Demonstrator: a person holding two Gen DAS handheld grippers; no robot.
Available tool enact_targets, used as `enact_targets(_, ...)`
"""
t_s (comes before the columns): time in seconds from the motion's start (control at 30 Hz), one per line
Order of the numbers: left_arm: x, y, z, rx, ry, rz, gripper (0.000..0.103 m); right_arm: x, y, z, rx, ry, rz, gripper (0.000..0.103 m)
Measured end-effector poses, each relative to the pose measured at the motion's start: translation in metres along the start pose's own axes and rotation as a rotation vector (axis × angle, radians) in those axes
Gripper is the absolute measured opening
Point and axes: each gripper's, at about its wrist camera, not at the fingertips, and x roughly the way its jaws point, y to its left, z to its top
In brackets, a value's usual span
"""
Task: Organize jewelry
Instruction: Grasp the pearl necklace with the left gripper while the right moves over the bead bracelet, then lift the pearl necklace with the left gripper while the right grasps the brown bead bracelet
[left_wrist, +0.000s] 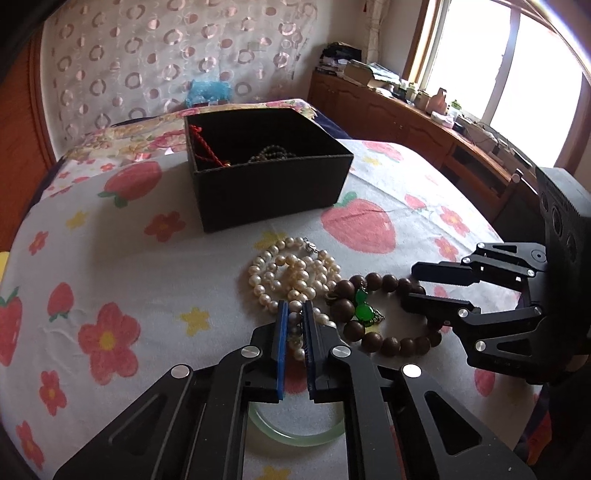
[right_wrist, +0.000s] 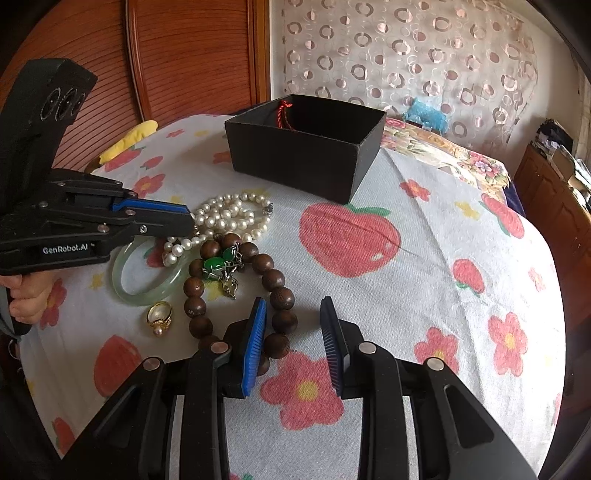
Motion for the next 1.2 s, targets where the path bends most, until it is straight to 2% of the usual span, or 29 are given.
enact_targets(0.33, -0.058, -0.012, 0.019, 0.008, -0.162, 0.019, 0.007, 0.000, 0.000, 0.000, 0.002, 0.000, 0.002, 0.032)
enact_targets(0.57, -0.089, -0.013, 0.036, 0.012, -0.229, 0.038, 0.007, 0.001, -0.001, 0.000, 0.006, 0.001, 0.007, 0.032)
enact_targets(0.77, -0.114, -0.012, 0.043, 0.031, -0.269, 0.069, 0.007, 0.001, 0.000, 0.000, 0.007, 0.001, 0.009, 0.032)
enact_targets(0.97, -0.125, -0.011, 0.046, 0.024, -0.305, 0.056, 0.007, 0.001, 0.000, 0.000, 0.006, 0.001, 0.009, 0.033)
enact_targets(1.2, -0.125, -0.014, 0.043, 0.019, -0.300, 0.047, 0.007, 0.002, 0.000, 0.000, 0.008, 0.001, 0.012, 0.034)
